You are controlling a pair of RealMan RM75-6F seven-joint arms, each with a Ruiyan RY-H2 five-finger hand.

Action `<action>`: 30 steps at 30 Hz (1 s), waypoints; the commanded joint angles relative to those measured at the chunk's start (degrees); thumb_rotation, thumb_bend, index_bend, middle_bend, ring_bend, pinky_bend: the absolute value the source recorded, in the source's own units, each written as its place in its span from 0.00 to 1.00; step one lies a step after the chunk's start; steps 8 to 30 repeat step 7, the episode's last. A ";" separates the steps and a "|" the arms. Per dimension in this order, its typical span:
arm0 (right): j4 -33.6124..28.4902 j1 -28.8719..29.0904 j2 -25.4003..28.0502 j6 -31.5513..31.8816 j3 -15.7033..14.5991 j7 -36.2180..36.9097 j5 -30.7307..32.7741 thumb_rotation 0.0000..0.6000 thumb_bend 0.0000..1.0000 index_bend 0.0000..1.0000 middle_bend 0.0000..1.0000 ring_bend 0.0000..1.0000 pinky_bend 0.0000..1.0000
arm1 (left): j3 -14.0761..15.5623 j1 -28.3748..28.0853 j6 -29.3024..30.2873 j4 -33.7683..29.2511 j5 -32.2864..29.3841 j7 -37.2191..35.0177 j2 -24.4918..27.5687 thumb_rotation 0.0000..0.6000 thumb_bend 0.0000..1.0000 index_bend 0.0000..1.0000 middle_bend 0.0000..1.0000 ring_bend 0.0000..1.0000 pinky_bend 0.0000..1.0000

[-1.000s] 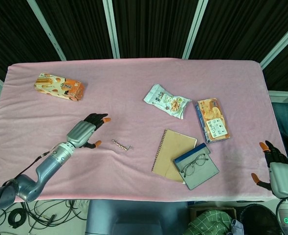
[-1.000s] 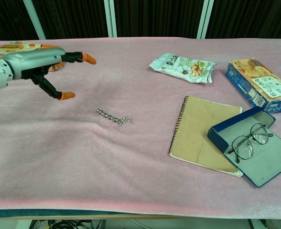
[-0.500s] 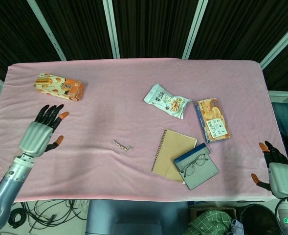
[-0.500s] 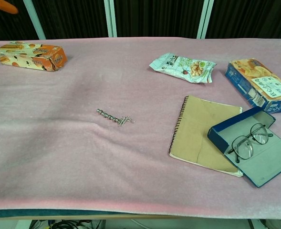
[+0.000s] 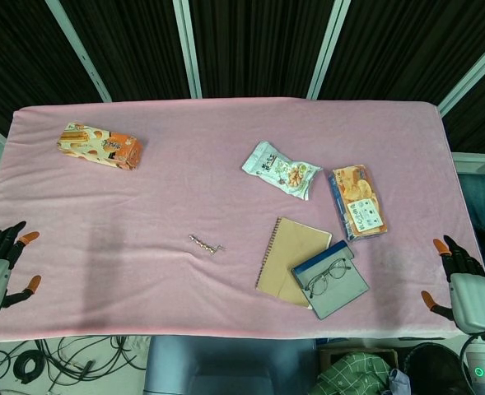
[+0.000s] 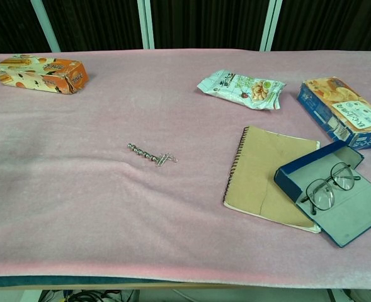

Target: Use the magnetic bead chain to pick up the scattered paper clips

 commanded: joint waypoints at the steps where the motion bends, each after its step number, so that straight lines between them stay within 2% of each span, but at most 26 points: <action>1: 0.13 0.00 -0.03 0.06 -0.03 -0.10 -0.12 1.00 0.16 0.00 0.00 0.08 0.17 | 0.11 1.47 0.64 1.42 0.09 -2.95 -0.19 1.00 0.33 0.17 0.01 0.00 0.00; 7: 0.33 0.13 -0.12 -0.22 -0.09 -0.54 -0.11 1.00 0.16 0.00 0.00 0.08 0.17 | -1.01 2.31 1.99 3.09 1.59 -4.26 -0.77 1.00 0.33 0.17 0.01 0.00 0.00; 30: 0.33 0.13 -0.12 -0.22 -0.09 -0.54 -0.11 1.00 0.16 0.00 0.00 0.08 0.17 | -1.01 2.31 1.99 3.09 1.59 -4.26 -0.77 1.00 0.33 0.17 0.01 0.00 0.00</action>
